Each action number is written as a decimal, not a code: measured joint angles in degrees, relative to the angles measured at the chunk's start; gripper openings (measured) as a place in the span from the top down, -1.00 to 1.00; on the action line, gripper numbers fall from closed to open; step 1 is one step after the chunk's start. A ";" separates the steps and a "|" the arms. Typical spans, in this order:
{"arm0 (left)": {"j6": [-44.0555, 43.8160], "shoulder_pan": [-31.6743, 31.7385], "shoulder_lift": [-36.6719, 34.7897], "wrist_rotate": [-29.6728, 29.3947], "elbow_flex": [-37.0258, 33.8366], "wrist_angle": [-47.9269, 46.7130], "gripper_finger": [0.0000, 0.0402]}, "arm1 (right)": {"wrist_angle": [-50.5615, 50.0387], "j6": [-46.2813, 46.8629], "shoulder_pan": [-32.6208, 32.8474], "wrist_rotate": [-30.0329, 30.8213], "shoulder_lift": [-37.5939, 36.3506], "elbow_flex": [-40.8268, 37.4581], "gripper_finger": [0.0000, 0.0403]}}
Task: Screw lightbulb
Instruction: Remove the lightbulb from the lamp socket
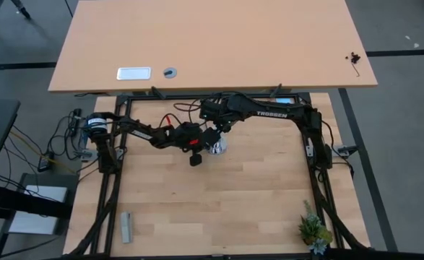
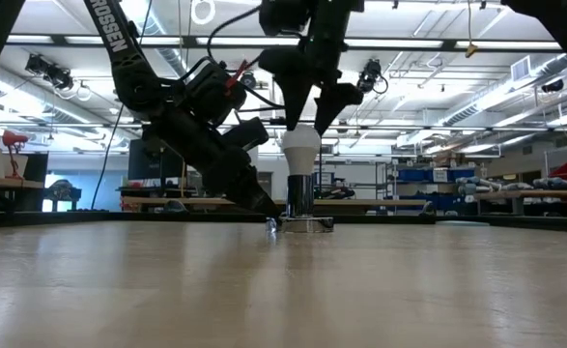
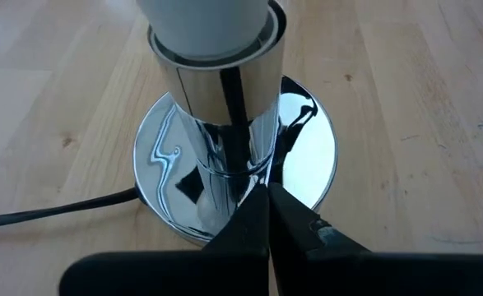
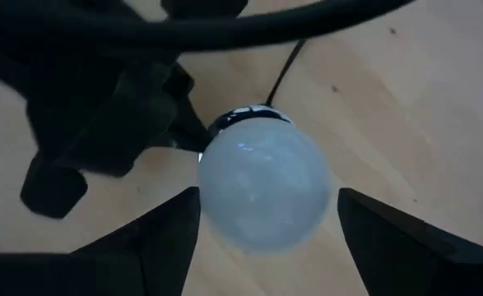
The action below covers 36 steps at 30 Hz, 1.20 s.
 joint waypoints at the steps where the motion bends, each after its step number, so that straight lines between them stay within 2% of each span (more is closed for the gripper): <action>1: 0.00 0.00 0.00 0.00 0.00 0.00 1.00 | 0.65 0.10 -0.27 -0.35 -0.02 -0.73 -0.45; 4: 0.00 0.00 0.00 0.00 0.00 0.00 1.00 | 1.83 -2.63 -0.96 -1.71 -0.19 -2.07 -0.45; 7: -0.01 0.01 0.00 0.02 0.00 0.00 1.00 | 2.54 -9.89 -1.68 -3.14 -0.20 -2.11 -0.43; 10: -0.01 0.02 0.00 0.01 0.00 0.00 1.00 | 3.39 -20.89 -1.99 -4.11 -0.20 -2.08 -0.38; 16: -0.02 0.02 0.00 0.09 0.00 0.00 1.00 | 3.39 -49.07 -2.37 -5.26 -0.20 -1.96 -0.28; 19: 0.00 0.02 0.00 0.12 0.00 0.00 1.00 | 3.69 -57.51 -2.45 -5.25 -0.24 -1.92 -0.27; 22: 0.01 0.02 0.00 0.13 0.00 0.00 1.00 | 4.11 -57.89 -2.26 -4.99 -0.24 -1.92 -0.29; 30: 0.72 0.02 0.00 0.13 0.00 -0.07 1.00 | 3.55 -51.42 -0.04 -1.17 -0.86 -2.16 -0.43; 36: 0.76 0.02 0.00 0.17 0.02 -0.04 1.00 | 2.33 -41.67 1.09 0.27 -1.73 -0.70 -0.51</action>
